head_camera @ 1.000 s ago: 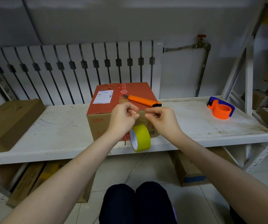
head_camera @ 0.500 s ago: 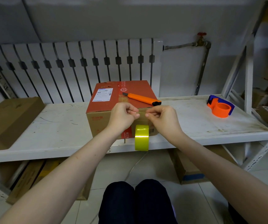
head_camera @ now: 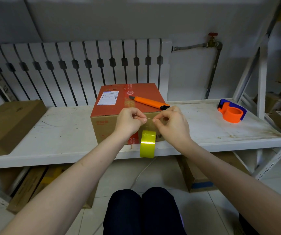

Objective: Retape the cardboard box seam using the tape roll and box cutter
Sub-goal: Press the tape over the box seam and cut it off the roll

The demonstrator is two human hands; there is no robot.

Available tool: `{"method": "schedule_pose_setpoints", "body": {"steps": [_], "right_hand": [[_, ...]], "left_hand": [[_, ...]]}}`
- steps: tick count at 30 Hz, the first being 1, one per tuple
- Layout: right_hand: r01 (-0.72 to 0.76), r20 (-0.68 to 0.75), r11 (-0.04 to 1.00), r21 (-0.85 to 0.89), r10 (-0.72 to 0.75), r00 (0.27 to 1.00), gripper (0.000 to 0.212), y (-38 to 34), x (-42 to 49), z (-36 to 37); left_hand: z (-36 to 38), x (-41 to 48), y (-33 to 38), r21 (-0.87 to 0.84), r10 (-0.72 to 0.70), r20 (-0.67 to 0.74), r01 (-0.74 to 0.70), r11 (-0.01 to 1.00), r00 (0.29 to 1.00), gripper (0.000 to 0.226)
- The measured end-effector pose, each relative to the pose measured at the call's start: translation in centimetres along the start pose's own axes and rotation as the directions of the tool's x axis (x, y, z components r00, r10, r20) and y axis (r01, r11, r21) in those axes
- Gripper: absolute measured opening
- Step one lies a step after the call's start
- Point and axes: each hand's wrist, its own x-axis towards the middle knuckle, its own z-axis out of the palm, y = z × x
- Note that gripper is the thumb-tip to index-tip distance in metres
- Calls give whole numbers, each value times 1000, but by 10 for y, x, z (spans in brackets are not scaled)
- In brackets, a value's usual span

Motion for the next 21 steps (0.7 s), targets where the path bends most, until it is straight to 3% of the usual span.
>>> {"method": "schedule_pose_setpoints", "body": {"steps": [7,11,21], "right_hand": [[56,61,987,152,-65,996,7,-1,1,1],[32,135,964,265,-70,988,9,-3,3,0],[128,84,987,100,-136,987,12,2,9,-3]], "left_hand": [[4,0,2,25,34,-84,-32,999,996,12],[5,0,6,13,95,-23,-95,995,995,13],[-3,0,7,42,52,7,-53,998,999,6]]}}
